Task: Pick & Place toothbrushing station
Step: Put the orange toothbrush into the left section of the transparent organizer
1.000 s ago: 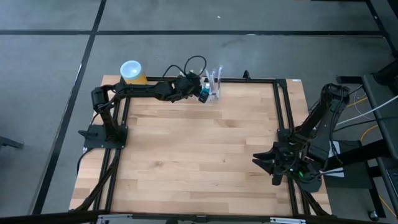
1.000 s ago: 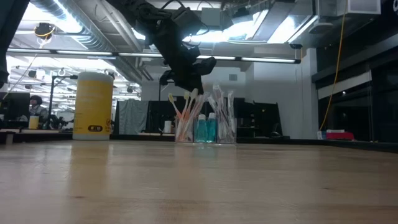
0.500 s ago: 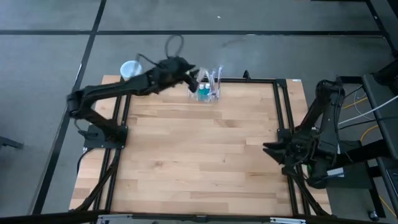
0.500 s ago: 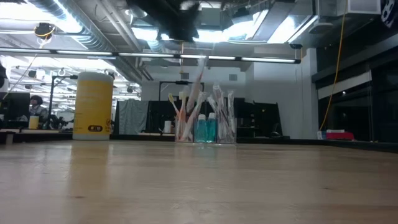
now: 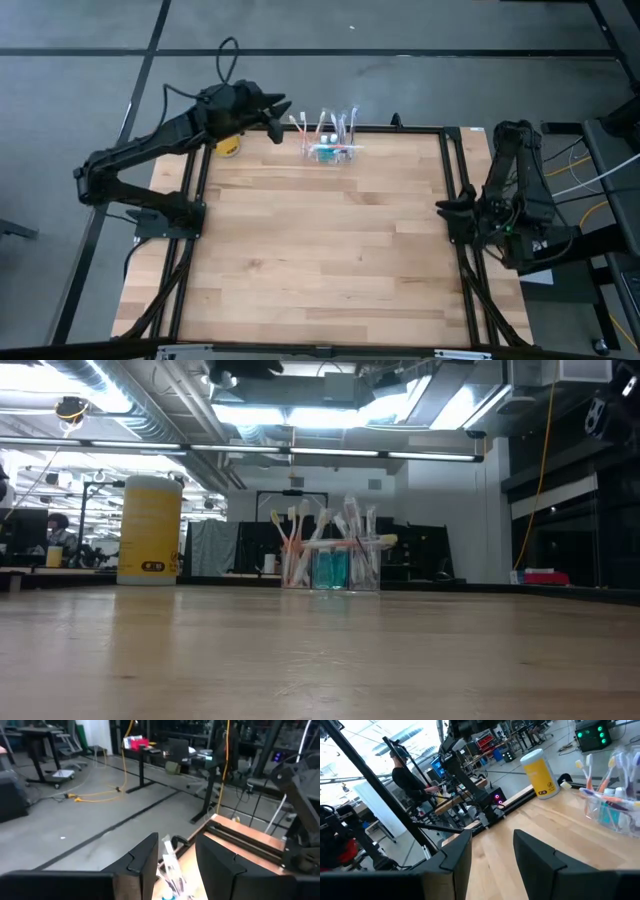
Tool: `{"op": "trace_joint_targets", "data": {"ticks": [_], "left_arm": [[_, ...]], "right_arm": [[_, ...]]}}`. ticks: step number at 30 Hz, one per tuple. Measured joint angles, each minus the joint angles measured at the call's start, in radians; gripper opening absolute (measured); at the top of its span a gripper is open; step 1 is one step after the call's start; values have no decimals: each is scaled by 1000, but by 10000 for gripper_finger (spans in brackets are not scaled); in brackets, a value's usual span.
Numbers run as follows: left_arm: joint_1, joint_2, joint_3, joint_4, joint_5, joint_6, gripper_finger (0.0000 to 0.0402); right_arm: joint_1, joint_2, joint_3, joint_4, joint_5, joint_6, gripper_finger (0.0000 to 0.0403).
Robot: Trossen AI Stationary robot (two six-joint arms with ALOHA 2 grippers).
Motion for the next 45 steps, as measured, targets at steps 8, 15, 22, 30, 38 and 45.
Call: {"op": "trace_joint_targets", "data": {"ticks": [8, 15, 22, 30, 38, 45], "left_arm": [[0, -3, 0, -250, -32, -8, 125], [-82, 288, 18, -223, 115, 8, 125], [-162, 670, 344, -330, 77, 234, 125], [-178, 919, 663, -411, -115, 468, 125], [-134, 993, 709, -438, -72, 519, 125], [-117, 1029, 710, -403, -25, 565, 125]], "right_arm": [[0, -43, 0, -2, 0, -75, 148], [0, -54, 0, -7, 0, -76, 149], [-1, -69, 0, -6, 0, -75, 149], [-3, -68, 0, -6, 0, -76, 149], [-4, -68, 0, -6, 0, -76, 149], [-4, -68, 0, -6, 0, -76, 149]]}}
